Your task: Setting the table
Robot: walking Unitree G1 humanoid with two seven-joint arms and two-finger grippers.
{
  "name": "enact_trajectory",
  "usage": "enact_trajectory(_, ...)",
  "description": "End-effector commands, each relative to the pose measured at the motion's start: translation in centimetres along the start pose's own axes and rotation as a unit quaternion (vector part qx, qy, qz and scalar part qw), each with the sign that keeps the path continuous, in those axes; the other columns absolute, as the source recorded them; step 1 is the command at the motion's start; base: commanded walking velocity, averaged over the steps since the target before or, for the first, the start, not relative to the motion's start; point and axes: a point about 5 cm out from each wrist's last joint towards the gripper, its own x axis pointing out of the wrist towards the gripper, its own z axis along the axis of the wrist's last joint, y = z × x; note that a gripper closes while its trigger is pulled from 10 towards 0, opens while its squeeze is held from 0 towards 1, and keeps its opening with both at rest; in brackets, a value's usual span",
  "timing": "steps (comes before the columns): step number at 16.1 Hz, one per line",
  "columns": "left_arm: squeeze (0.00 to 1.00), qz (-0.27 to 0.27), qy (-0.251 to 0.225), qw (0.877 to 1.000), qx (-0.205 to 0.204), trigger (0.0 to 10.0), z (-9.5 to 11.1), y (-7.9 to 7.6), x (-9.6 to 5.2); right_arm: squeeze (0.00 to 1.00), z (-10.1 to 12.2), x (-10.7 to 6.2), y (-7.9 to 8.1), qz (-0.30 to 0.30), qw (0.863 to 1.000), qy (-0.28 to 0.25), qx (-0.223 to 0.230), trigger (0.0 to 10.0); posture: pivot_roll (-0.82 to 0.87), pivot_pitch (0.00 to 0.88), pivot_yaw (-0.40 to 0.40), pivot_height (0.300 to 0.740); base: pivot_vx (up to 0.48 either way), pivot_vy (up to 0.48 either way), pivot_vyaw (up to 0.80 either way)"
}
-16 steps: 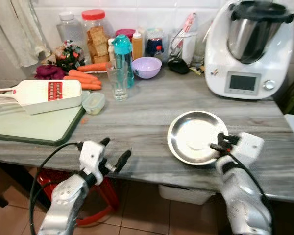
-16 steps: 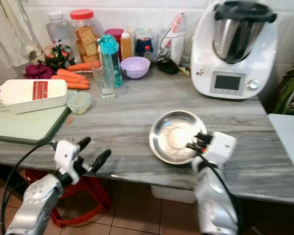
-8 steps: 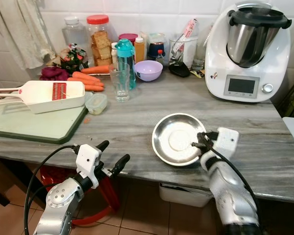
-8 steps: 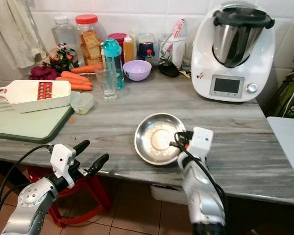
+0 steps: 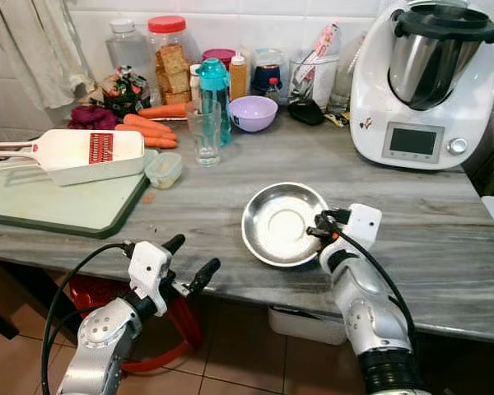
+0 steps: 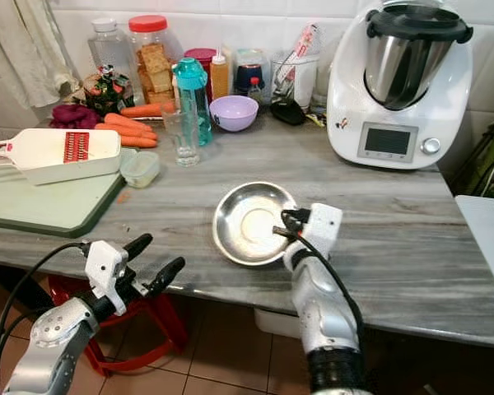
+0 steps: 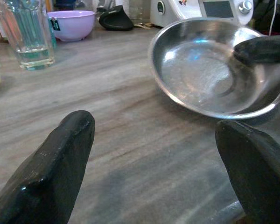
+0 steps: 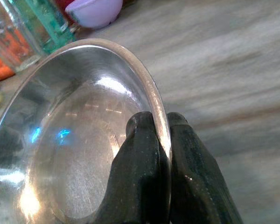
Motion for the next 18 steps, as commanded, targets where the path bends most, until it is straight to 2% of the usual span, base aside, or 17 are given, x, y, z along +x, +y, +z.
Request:
enact_trajectory(1,0.00,-0.001,-0.002,1.000,0.008,10.0,0.4,0.1,-0.1,0.00,-1.3,0.0,0.2,-0.002,0.999,0.040,0.016,10.0,0.05,0.000,0.019,0.740,0.000,0.000,0.00)
enact_trajectory(4,0.00,-0.007,0.000,1.000,0.000,10.0,0.3,0.0,-0.2,0.00,-2.0,-0.1,-0.1,-0.019,0.996,0.063,0.056,10.0,0.05,0.000,0.021,0.740,0.000,0.000,0.00)
enact_trajectory(8,0.00,-0.018,0.002,1.000,0.005,10.0,0.3,-0.2,-0.4,0.00,-2.7,-0.1,-0.6,-0.039,0.993,0.082,0.081,10.0,0.05,0.000,0.029,0.740,0.000,0.000,0.00)
enact_trajectory(9,0.00,-0.023,0.003,1.000,0.006,10.0,0.3,-0.3,-0.3,1.00,-2.7,-0.1,-0.7,-0.043,0.991,0.086,0.090,10.0,0.04,0.000,0.028,0.740,0.000,0.000,0.00)
enact_trajectory(13,0.00,-0.033,0.003,0.999,0.009,10.0,0.4,-0.5,-0.1,1.00,-2.6,0.2,-0.6,-0.043,0.991,0.088,0.091,10.0,0.04,0.000,0.030,0.740,0.000,0.000,0.00)
enact_trajectory(18,0.00,-0.035,0.004,0.999,0.008,10.0,0.3,-0.8,-0.1,1.00,-2.7,0.6,0.4,-0.026,0.990,0.098,0.095,10.0,0.04,0.000,0.025,0.740,0.000,0.000,0.00)
